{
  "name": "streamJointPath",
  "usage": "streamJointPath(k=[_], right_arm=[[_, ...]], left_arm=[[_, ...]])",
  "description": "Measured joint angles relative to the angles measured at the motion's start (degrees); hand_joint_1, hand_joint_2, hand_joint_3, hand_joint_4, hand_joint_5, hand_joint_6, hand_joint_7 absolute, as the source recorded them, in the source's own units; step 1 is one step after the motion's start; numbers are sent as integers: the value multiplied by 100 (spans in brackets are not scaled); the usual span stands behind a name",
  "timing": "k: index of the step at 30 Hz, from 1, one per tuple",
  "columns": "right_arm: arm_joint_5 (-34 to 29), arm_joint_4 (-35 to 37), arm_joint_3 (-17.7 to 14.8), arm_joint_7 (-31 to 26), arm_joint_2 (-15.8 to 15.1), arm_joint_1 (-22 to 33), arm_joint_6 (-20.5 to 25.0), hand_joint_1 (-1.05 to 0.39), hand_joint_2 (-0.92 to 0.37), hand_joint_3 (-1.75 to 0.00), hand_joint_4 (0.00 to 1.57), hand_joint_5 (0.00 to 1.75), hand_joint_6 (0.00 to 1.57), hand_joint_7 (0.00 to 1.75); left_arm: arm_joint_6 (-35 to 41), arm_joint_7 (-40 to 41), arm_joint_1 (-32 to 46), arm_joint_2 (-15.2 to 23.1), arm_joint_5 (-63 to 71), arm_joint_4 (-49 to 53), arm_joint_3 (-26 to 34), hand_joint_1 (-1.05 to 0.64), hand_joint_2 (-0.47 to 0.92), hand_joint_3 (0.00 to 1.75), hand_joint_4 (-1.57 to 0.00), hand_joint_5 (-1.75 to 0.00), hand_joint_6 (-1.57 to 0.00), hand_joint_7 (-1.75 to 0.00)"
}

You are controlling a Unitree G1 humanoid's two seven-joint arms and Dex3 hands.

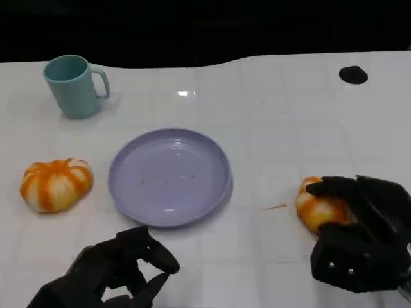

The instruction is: Grasp the bread from the table and place it into the plate.

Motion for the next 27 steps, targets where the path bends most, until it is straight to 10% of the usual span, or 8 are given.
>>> streamJointPath(k=[16, 21, 27], right_arm=[[197, -347, -6, -374, 32, -25, -582, -12, -34, -123, 91, 175, 67, 173], [312, -393, 46, -393, 194, -99, -814, -10, -30, -125, 94, 175, 87, 131], [394, -385, 217, -267, 532, -370, -806, -7, -34, -128, 93, 175, 85, 135]], left_arm=[[131, 0, -3, -8, 31, -80, -19, -24, 81, 63, -63, -175, -64, -124], [130, 0, -4, -17, 31, -79, -24, -22, 81, 63, -64, -175, -64, -124], [119, 0, 2, -19, 31, -79, -50, -22, 81, 63, -63, -175, -64, -124]])
